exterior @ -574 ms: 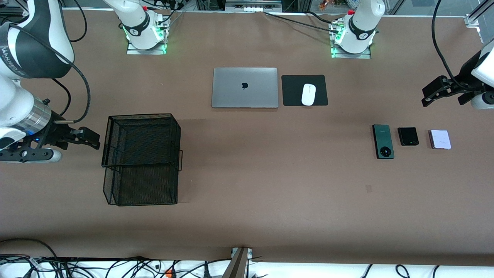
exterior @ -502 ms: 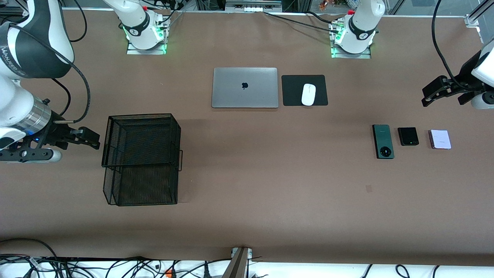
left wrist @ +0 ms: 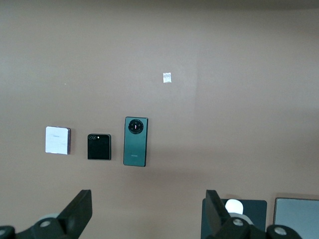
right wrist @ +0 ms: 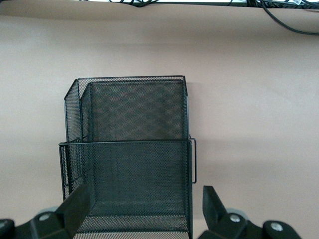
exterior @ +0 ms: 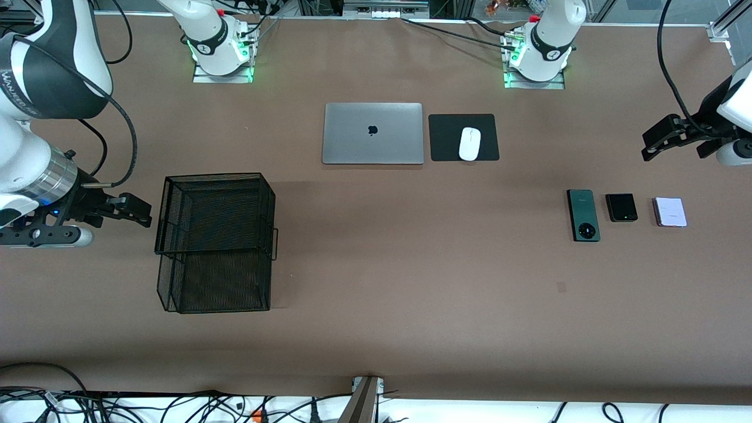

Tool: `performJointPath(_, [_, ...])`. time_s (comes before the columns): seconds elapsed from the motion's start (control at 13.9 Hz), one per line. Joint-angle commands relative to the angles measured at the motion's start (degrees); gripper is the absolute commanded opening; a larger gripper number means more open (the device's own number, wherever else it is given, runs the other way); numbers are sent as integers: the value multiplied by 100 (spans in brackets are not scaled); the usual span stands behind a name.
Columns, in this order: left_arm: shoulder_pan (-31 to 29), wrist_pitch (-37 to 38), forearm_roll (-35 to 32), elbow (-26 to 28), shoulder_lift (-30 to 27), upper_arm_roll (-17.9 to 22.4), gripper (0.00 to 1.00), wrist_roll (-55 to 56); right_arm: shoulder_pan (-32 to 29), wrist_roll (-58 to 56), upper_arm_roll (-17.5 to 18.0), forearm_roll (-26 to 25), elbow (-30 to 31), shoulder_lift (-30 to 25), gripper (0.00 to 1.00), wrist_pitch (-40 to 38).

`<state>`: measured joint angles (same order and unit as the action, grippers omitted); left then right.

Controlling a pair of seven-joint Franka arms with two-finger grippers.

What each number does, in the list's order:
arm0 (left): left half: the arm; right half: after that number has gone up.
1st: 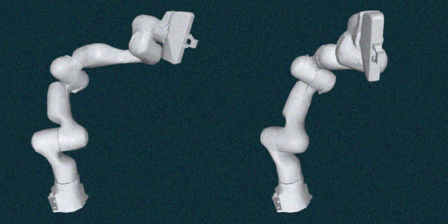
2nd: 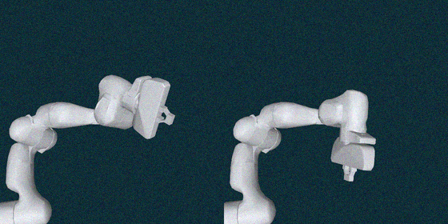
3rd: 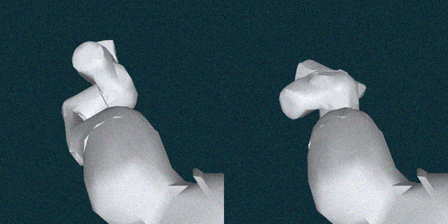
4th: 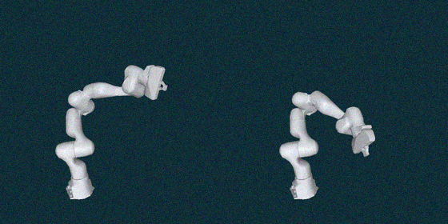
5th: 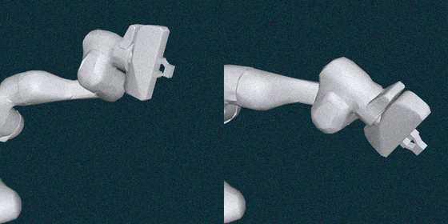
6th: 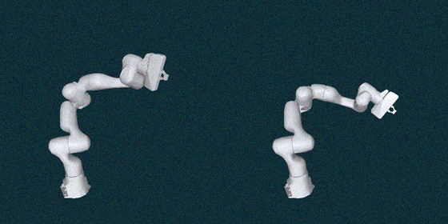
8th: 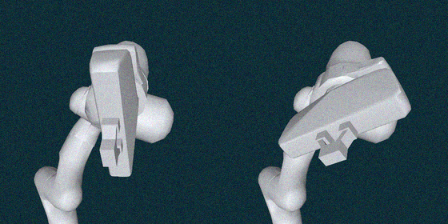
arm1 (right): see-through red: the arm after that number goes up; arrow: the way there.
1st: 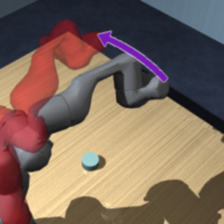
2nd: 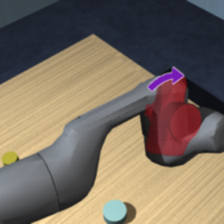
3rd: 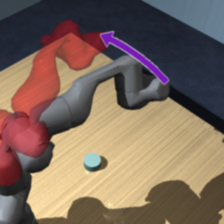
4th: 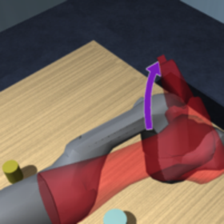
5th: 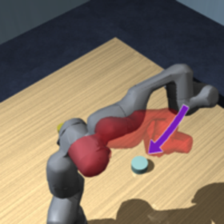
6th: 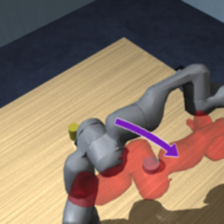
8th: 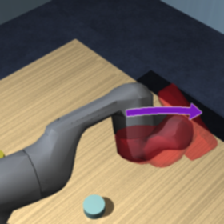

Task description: Place phones with both arms

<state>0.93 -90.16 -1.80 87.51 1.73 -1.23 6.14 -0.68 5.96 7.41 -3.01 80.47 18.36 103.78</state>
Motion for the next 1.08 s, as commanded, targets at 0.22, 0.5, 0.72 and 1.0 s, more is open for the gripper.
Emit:
performJointPath(0.22, [-119,61,180,135,63,97,100,-148,-12,-43,14,-51,-155,53,100,-122])
performJointPath(0.5, [-277,-281,119,318,292,105,100,-192,-12,-43,14,-33,-155,53,100,-122])
performJointPath(0.72, [-470,-1140,22,1063,284,105,100,-560,-29,-86,14,-42,-155,62,100,-95])
performJointPath(1.0, [-734,-2353,-40,1987,284,97,100,-1176,-29,-52,14,-51,-155,62,100,-78])
